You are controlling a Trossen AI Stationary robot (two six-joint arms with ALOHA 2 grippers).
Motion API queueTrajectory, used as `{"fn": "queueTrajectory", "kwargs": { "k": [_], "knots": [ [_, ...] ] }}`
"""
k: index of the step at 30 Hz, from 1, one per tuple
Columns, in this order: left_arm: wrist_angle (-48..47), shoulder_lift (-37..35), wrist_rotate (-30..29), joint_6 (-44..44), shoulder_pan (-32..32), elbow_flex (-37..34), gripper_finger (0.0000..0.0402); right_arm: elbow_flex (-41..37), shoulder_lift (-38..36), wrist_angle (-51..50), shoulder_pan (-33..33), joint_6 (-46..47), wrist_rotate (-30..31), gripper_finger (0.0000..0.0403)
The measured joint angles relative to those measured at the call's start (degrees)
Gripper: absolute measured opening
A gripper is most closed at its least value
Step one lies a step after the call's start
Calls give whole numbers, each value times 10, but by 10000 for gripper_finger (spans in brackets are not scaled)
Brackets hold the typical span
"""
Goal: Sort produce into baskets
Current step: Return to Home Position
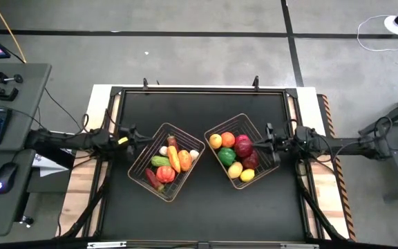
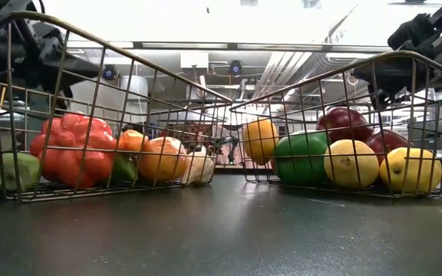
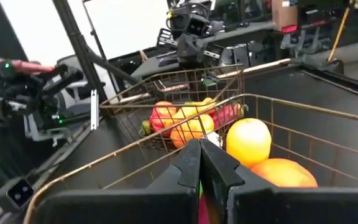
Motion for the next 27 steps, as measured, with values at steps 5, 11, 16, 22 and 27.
{"fn": "queueTrajectory", "kwargs": {
  "k": [5, 11, 16, 22, 27],
  "knots": [
    [-4, -33, 1, 0, 0, 0, 1, 0, 0, -13, -1, -9, 0, 0],
    [-1, -62, 1, 0, 0, 0, 1, 2, 0, -83, -1, -50, 41, 0],
    [-3, -62, 1, 0, 0, 0, 1, 0, 1, -106, -1, -42, 49, 0],
    [-2, -62, 1, 0, -1, 0, 1, 1, 0, -102, -1, -42, 51, 0],
    [-2, -62, 1, 0, 0, 0, 1, 1, -4, -104, 4, -42, 51, 0]
  ]
}}
